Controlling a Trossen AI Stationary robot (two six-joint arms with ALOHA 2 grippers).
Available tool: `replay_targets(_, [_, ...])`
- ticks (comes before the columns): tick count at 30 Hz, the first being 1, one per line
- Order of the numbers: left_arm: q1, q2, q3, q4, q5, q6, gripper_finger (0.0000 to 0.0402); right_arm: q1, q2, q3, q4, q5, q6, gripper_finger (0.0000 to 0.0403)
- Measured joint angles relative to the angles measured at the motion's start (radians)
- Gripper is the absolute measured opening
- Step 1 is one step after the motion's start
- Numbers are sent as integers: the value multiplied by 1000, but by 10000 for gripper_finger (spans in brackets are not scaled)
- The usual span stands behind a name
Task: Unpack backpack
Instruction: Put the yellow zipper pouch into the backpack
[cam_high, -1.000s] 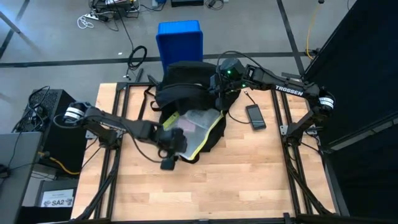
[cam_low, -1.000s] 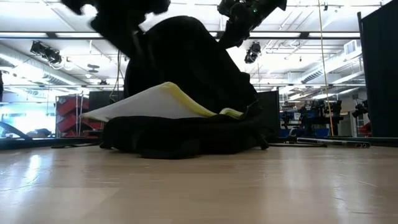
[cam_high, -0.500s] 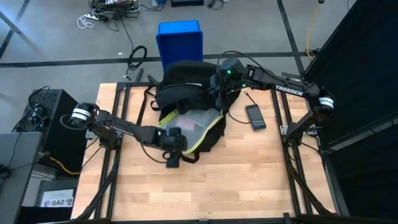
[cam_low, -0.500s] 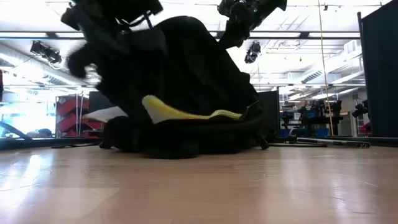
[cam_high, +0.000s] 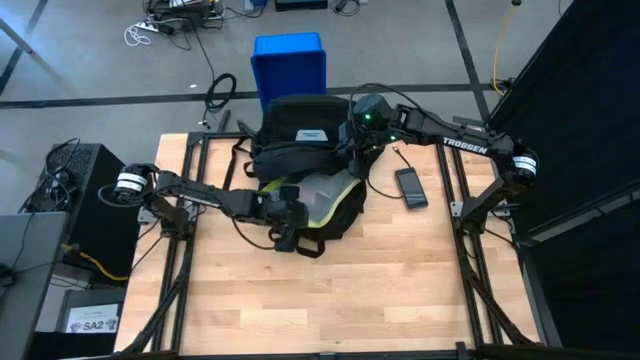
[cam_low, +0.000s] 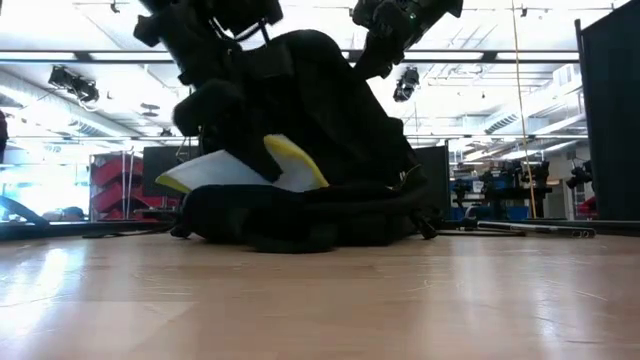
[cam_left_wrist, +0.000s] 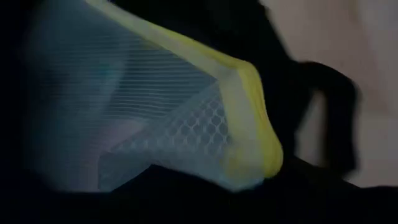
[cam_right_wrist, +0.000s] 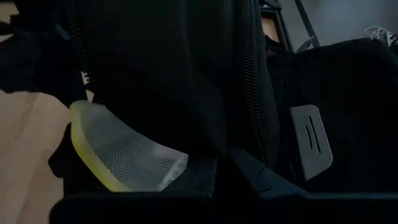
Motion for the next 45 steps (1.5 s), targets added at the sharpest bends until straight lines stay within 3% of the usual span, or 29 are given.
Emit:
replay_targets(3, [5,27,0,-25,96,0,156,0,0,0,-1,0,-5,0])
replay_targets(12, [5,93,0,-37,146,-4,157,0,0,0,-3,0,-16,0])
replay_targets(20, [3,29,31,-64,231,-39,158,0,2,0,-14,0,-16,0])
replay_targets(25, [-4,53,33,-21,263,-74,158,0,2,0,-14,0,-16,0])
replay_targets(28, [-12,112,29,-30,200,-85,158,0,2,0,-13,0,-16,0])
replay_targets(36, [-12,205,31,-30,-118,-91,150,0,2,0,-14,3,-17,0])
replay_targets(38, [-11,209,39,-54,-158,-88,118,0,3,0,-14,4,-17,0])
replay_targets(41, [-32,202,96,-144,-215,-91,29,0,3,0,-8,17,-17,0])
replay_targets(45, [-72,201,211,-325,-313,-108,4,0,3,0,10,63,-18,0])
